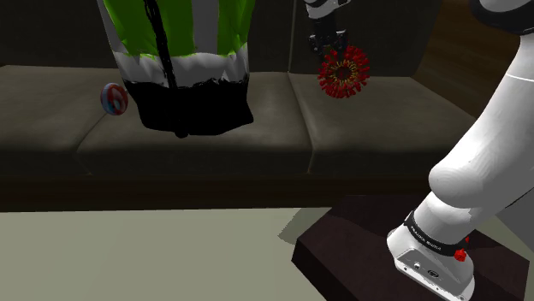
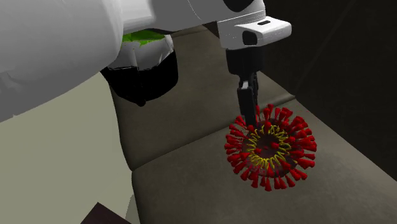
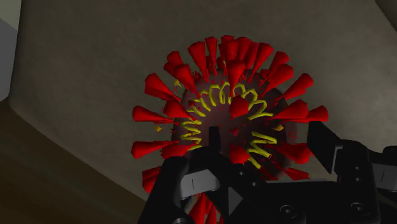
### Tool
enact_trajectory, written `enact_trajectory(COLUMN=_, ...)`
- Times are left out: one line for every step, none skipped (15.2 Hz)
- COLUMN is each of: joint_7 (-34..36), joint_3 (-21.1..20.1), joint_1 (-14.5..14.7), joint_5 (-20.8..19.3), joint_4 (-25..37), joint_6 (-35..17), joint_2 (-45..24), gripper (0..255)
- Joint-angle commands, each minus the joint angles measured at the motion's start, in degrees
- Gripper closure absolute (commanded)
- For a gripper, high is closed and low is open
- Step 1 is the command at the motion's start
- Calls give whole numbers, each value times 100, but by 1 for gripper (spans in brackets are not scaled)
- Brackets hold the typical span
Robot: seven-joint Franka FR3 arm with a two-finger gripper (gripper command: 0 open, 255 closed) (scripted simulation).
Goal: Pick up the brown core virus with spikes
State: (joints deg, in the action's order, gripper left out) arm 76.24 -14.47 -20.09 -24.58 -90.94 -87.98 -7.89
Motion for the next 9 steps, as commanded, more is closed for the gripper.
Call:
enact_trajectory(joint_7=-50, joint_3=-8, joint_1=14, joint_5=-2, joint_4=163, joint_6=156, joint_2=14, gripper=255)
enact_trajectory(joint_7=-75, joint_3=-10, joint_1=20, joint_5=-6, joint_4=251, joint_6=230, joint_2=4, gripper=255)
enact_trajectory(joint_7=-100, joint_3=-12, joint_1=26, joint_5=-10, joint_4=341, joint_6=305, joint_2=-7, gripper=255)
enact_trajectory(joint_7=-126, joint_3=-14, joint_1=33, joint_5=-15, joint_4=433, joint_6=381, joint_2=-20, gripper=255)
enact_trajectory(joint_7=-151, joint_3=-16, joint_1=40, joint_5=-21, joint_4=528, joint_6=458, joint_2=-35, gripper=255)
enact_trajectory(joint_7=-177, joint_3=-18, joint_1=48, joint_5=-28, joint_4=624, joint_6=535, joint_2=-51, gripper=255)
enact_trajectory(joint_7=-202, joint_3=-21, joint_1=55, joint_5=-36, joint_4=724, joint_6=613, joint_2=-69, gripper=255)
enact_trajectory(joint_7=-206, joint_3=-21, joint_1=57, joint_5=-37, joint_4=737, joint_6=624, joint_2=-71, gripper=255)
enact_trajectory(joint_7=-206, joint_3=-21, joint_1=57, joint_5=-37, joint_4=738, joint_6=624, joint_2=-71, gripper=255)
